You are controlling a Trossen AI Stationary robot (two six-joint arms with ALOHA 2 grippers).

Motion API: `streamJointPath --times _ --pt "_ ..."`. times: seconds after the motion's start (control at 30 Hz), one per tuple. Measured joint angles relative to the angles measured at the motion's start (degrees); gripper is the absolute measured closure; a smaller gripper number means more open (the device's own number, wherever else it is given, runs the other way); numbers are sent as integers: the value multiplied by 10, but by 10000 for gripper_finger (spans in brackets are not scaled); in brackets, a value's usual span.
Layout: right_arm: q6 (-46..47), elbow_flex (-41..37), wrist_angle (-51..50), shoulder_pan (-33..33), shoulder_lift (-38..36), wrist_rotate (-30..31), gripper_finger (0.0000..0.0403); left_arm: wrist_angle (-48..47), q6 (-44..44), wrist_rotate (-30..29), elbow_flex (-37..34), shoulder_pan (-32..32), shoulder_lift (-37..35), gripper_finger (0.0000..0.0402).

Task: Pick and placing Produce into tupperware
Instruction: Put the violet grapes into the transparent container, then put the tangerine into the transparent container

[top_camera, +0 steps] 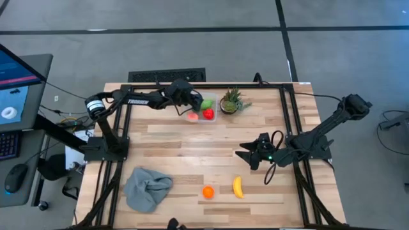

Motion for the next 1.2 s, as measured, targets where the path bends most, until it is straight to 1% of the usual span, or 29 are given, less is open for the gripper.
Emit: streamJointPath --times 0.13,0.43,0.57,0.67,0.77,0.87,1.03,1.2 --pt "-1 0 10 0 0 0 40 -13 16 -12 0 3 0 170" --pt "3 0 15 0 0 0 40 -30 47 -19 0 2 0 139" --pt "4 0 17 0 0 0 40 -26 47 -18 0 2 0 135" --pt "4 0 17 0 0 0 40 -22 48 -2 3 2 0 135" --pt "4 0 17 0 0 -2 40 -43 61 16 22 -1 -1 135" --pt "3 0 17 0 0 -2 40 -72 86 17 50 -8 -2 135" --pt "-1 0 17 0 0 -2 40 -142 150 -21 105 -20 -6 134" --pt "-8 0 17 0 -1 -14 40 -213 178 -24 149 -27 -6 134"
